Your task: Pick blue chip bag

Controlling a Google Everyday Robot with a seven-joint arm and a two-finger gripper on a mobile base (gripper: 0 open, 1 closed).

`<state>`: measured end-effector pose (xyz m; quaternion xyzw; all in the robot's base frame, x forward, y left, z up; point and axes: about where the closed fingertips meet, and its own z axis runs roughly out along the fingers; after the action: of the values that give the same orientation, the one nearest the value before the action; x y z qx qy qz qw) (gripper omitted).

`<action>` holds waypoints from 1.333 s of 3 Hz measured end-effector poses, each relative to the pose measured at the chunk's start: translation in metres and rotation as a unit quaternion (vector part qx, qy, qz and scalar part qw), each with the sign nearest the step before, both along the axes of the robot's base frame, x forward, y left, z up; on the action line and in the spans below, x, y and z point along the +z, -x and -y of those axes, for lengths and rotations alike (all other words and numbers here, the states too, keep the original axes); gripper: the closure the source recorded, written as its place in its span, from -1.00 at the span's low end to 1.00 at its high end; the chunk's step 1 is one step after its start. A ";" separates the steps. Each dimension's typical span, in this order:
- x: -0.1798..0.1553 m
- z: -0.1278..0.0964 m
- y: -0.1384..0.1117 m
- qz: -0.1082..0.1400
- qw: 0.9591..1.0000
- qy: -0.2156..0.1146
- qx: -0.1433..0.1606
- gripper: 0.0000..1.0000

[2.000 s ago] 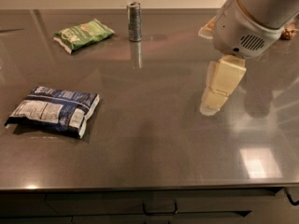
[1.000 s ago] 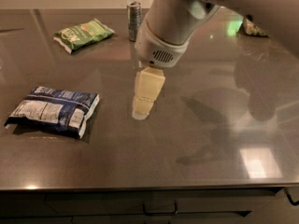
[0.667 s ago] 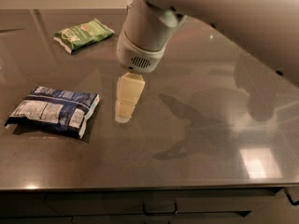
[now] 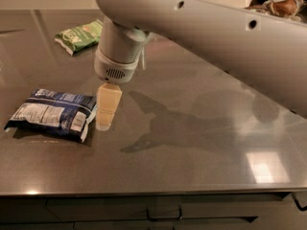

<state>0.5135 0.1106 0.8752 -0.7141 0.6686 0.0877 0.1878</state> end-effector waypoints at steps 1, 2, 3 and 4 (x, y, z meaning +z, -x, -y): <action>-0.015 -0.027 0.001 -0.018 1.000 -0.002 0.014 -1.00; -0.026 -0.050 0.009 -0.041 0.999 -0.008 0.032 -1.00; -0.034 -0.068 0.016 -0.060 0.997 -0.016 0.045 -1.00; -0.036 -0.082 0.019 -0.065 0.996 -0.019 0.054 -1.00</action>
Offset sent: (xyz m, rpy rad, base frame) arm -0.0159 0.0772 -0.0391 0.0363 0.1408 0.1052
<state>0.4949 0.1925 0.8390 -0.7382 0.6381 0.1566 0.1530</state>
